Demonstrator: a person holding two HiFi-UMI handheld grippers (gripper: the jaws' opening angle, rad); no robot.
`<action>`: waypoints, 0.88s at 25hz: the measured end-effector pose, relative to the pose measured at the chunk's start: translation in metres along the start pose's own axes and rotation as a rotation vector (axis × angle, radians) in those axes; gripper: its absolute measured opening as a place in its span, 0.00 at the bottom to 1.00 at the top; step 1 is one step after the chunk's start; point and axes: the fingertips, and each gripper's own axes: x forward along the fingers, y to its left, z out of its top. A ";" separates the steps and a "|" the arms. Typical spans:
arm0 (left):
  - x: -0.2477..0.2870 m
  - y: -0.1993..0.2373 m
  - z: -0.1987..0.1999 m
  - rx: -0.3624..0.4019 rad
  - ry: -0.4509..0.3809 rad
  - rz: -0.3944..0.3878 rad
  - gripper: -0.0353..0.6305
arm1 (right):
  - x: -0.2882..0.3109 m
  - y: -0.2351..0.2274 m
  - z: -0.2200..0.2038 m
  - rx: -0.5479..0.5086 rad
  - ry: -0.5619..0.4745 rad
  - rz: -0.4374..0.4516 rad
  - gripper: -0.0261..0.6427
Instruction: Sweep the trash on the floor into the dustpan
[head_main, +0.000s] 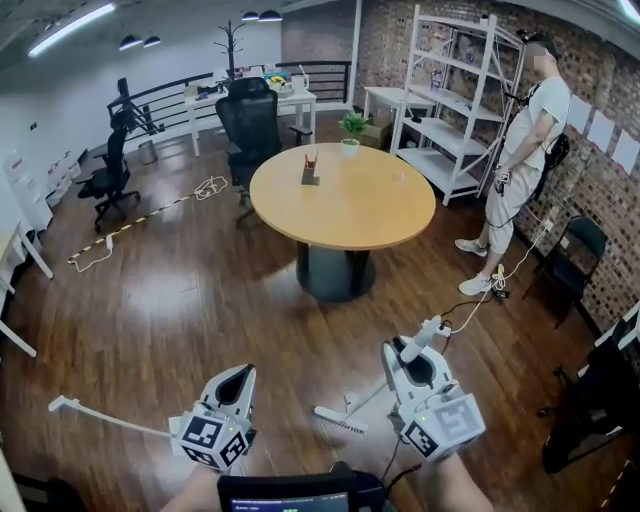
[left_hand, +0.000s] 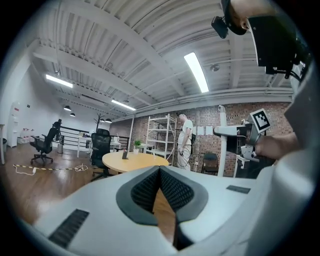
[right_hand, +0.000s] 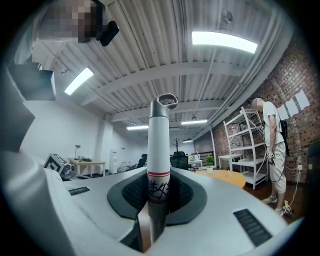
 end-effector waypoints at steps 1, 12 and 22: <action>0.014 -0.003 -0.005 0.000 -0.001 0.006 0.08 | 0.002 -0.015 -0.006 -0.011 0.004 -0.005 0.15; 0.179 -0.047 -0.103 -0.055 0.130 -0.028 0.08 | 0.025 -0.210 -0.128 -0.067 0.039 -0.125 0.15; 0.268 -0.092 -0.179 0.009 0.279 -0.121 0.08 | 0.013 -0.337 -0.226 -0.100 0.110 -0.233 0.14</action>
